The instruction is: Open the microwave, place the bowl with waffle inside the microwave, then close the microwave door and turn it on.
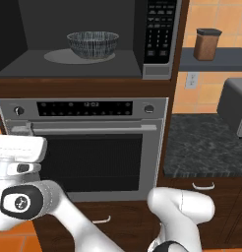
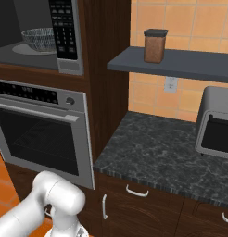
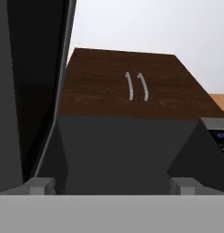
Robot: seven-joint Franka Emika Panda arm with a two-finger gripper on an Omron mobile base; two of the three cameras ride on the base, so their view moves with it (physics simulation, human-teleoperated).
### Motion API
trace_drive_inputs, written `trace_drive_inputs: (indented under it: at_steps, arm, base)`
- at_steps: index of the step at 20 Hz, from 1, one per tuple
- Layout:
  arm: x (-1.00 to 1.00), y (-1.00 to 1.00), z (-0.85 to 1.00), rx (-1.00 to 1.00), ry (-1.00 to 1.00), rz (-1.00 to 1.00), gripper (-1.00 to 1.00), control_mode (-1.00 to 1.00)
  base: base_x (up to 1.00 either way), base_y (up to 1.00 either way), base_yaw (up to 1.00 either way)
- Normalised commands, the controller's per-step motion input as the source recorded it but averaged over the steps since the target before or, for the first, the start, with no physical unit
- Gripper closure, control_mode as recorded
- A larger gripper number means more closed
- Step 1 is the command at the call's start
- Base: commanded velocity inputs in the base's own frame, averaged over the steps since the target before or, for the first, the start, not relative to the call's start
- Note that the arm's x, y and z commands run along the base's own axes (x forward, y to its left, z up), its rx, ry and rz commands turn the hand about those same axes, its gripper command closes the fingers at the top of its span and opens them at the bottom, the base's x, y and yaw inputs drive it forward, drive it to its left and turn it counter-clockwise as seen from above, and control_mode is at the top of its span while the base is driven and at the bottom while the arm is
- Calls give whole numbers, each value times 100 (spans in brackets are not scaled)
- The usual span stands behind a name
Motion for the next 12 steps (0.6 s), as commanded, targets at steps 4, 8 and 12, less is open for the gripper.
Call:
trace_drive_inputs:
  at_steps: [4, 8, 12]
  arm:
    - [2, 57, 1, -5, -1, 0, -100, -100]
    - [6, 61, 0, -6, 0, 0, -100, -100]
    - [1, 39, 1, -4, 0, 0, -100, -100]
  base:
    - [0, 0, 0]
    - [0, 0, 0]
    - [0, 0, 0]
